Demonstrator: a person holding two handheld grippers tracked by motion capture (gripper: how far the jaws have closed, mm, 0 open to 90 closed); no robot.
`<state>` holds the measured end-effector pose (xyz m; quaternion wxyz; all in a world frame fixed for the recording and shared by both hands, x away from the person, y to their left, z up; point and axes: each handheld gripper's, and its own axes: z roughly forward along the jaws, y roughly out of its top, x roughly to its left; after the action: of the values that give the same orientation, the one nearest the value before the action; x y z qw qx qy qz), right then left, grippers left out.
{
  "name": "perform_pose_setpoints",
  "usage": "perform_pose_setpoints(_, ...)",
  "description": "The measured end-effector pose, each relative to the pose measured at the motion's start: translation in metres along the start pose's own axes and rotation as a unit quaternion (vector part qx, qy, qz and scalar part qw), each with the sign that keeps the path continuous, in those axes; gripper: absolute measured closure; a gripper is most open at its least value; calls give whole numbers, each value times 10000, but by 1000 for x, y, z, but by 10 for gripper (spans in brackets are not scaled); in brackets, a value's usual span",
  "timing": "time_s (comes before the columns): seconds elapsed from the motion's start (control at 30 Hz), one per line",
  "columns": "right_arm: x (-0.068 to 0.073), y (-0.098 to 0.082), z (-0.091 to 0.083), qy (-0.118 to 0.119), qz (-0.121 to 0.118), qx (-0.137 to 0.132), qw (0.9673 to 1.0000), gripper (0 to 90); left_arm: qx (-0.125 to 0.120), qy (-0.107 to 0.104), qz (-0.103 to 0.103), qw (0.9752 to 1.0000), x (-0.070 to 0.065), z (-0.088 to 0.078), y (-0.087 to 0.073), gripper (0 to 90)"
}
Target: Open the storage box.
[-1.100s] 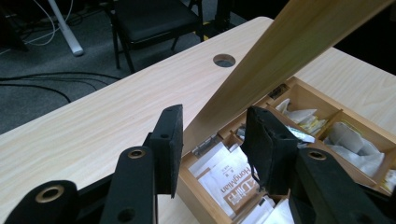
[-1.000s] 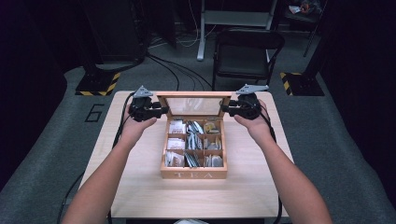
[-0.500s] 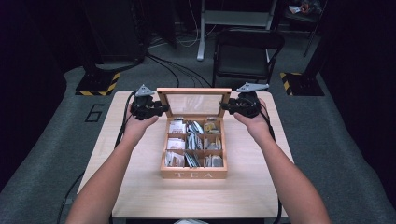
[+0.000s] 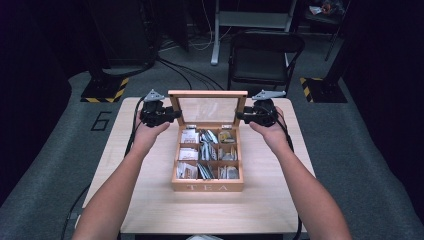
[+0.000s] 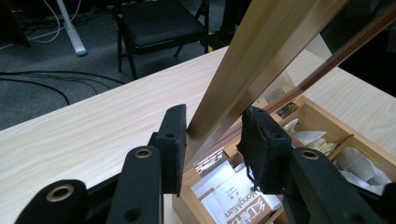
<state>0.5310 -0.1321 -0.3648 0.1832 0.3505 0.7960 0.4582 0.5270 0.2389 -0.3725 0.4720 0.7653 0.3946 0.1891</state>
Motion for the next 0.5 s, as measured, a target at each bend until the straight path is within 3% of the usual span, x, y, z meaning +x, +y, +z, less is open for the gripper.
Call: perform_pose_setpoints(0.5, -4, -10, 23, -143, 7, 151, 9998, 552, -21, -9, -115, 9999, 5, 4, 2, 611)
